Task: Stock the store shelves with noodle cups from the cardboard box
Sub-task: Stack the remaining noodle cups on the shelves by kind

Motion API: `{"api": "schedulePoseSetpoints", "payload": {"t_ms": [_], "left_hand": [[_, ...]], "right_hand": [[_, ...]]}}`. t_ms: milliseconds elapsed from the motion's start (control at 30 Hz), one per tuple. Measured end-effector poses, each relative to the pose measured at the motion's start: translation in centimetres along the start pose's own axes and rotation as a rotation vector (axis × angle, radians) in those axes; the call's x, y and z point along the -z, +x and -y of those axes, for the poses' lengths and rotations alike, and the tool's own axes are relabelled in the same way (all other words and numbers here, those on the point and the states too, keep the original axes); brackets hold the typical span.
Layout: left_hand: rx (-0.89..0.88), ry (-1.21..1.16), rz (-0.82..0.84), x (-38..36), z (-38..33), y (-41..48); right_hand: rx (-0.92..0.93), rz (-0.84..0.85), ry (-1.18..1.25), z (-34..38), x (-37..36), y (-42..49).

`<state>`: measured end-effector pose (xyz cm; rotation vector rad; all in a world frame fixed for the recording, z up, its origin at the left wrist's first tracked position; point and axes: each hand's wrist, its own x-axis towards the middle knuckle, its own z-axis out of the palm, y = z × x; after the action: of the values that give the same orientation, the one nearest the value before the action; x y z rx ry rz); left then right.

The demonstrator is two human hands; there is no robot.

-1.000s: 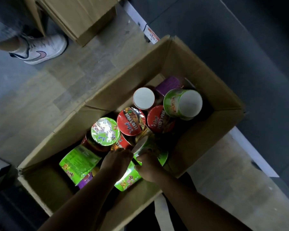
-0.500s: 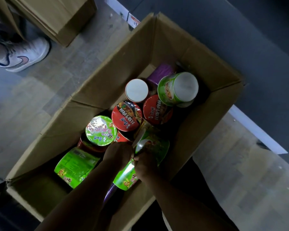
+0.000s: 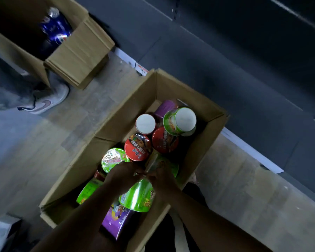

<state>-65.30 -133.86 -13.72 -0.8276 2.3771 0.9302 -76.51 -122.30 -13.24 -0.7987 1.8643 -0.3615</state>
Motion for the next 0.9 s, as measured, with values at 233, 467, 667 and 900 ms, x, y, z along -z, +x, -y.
{"api": "schedulePoseSetpoints", "payload": {"t_ms": [233,467,667,900], "left_hand": [[-0.195,-0.127,-0.186,8.0,-4.3,-2.1],[-0.322,-0.016,-0.34,16.7,-10.7,-5.0],[-0.39,0.023,-0.217,22.9,-16.3,-7.4],[-0.5,0.074,-0.221,27.4,-23.6,-9.4]], "right_hand": [[0.165,-0.174,0.08,5.8,8.6,-5.6],[0.135,-0.259,0.099,10.6,15.9,-11.5],[0.096,-0.333,0.176,13.0,20.8,-16.5],[0.065,-0.452,0.133,14.2,27.1,-23.2]]}}
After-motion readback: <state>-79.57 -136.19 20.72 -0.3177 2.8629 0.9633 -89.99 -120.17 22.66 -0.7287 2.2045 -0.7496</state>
